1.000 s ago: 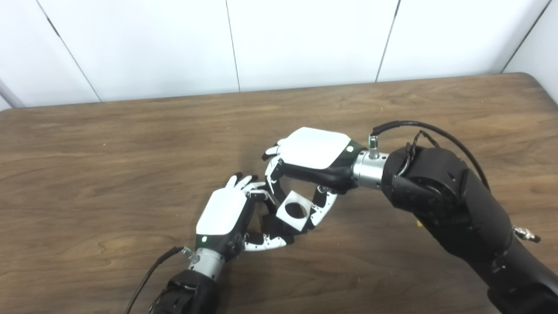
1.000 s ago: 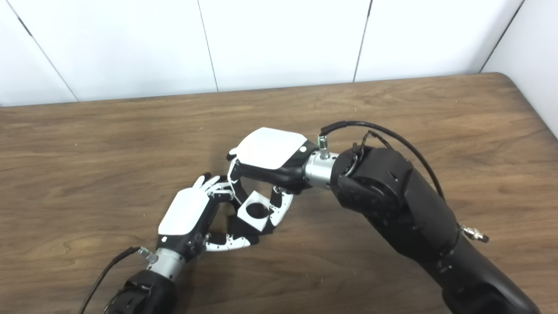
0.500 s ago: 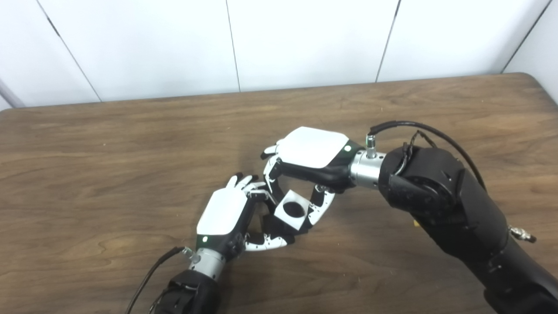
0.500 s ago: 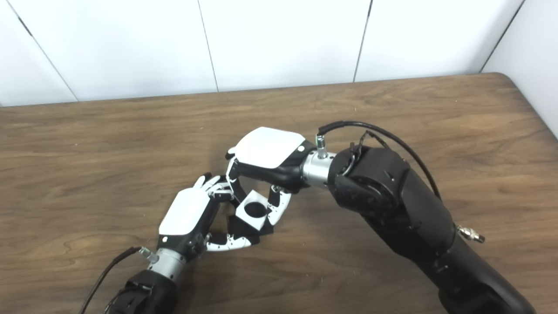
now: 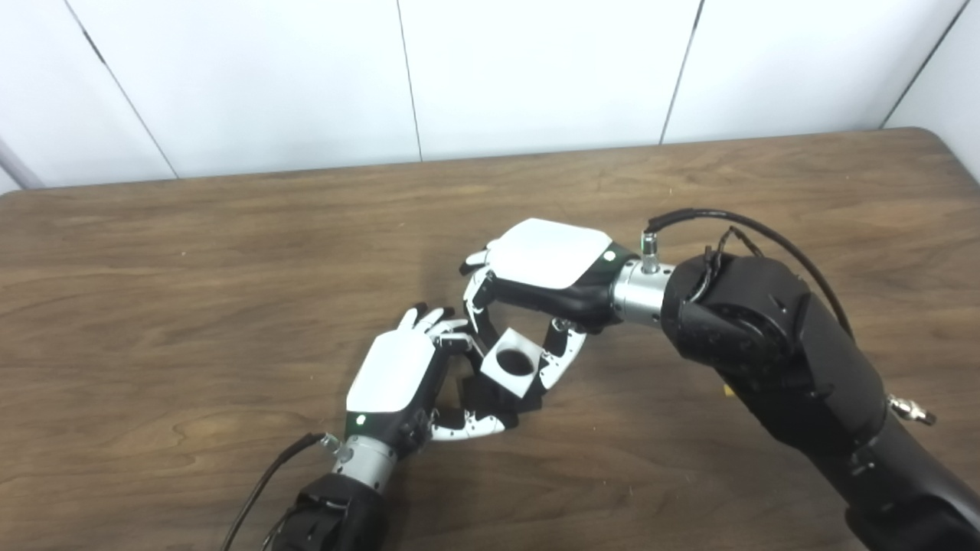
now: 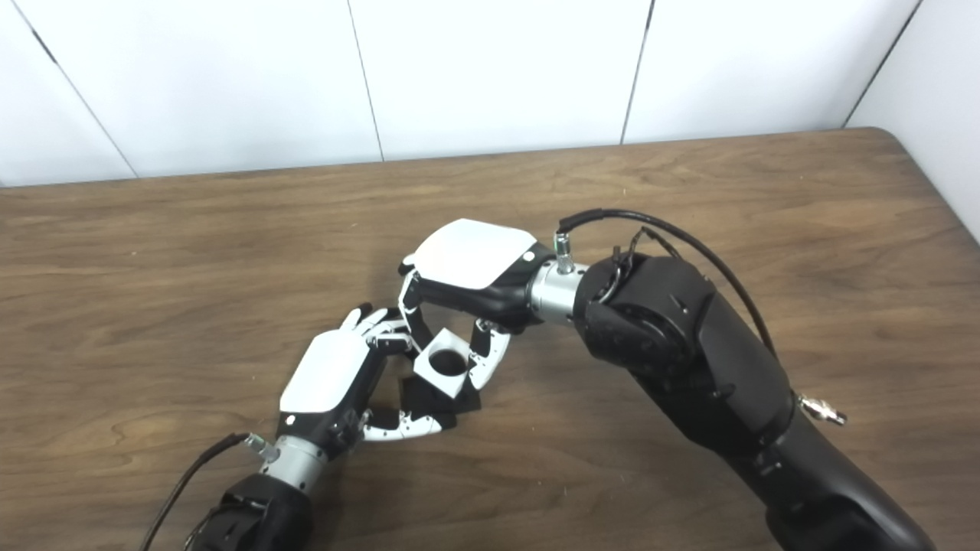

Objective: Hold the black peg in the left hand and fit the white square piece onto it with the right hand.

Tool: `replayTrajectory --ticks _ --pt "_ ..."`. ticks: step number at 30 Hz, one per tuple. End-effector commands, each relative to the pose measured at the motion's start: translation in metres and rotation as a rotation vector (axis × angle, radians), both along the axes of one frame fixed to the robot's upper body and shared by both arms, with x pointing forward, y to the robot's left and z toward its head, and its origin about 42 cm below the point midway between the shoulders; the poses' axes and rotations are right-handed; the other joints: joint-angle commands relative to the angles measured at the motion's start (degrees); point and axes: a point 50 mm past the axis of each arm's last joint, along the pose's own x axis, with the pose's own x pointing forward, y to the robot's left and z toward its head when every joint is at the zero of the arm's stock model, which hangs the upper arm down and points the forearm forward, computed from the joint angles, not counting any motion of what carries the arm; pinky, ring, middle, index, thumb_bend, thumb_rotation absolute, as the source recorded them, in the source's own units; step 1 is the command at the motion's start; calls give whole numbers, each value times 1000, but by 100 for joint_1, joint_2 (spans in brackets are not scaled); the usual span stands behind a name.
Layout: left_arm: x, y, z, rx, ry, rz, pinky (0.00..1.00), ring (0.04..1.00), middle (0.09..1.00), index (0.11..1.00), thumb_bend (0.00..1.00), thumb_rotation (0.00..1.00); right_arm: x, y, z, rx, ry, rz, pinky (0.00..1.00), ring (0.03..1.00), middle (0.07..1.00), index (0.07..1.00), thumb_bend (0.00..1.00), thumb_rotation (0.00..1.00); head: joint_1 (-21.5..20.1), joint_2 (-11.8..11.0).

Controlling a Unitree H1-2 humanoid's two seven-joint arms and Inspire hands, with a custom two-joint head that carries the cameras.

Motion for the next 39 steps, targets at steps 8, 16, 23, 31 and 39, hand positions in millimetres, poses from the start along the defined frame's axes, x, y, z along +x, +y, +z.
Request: replayTrajectory --ticks 8,16,23,31,39 --pt "-9 -6 -9 35 52 -38 1000 920 812 489 517 57 4 3 15 35 -64 5 906 907 747 484 523 133 -57 40" --pt "-10 -7 -9 36 55 -39 1000 918 814 489 517 55 5 2 11 32 -57 -4 903 907 747 484 524 133 -57 53" --pt "-10 -6 -9 32 47 -37 1000 913 807 489 518 55 9 1 8 21 -58 -11 900 905 741 484 523 131 -57 53" --pt "-9 -6 -9 36 46 -36 1000 915 806 489 518 56 10 -1 6 17 -47 -18 897 904 741 483 523 131 -109 56" --pt "-8 -6 -9 37 49 -35 1000 918 808 489 518 55 8 -2 5 8 -42 -9 887 898 734 484 523 131 -108 75"
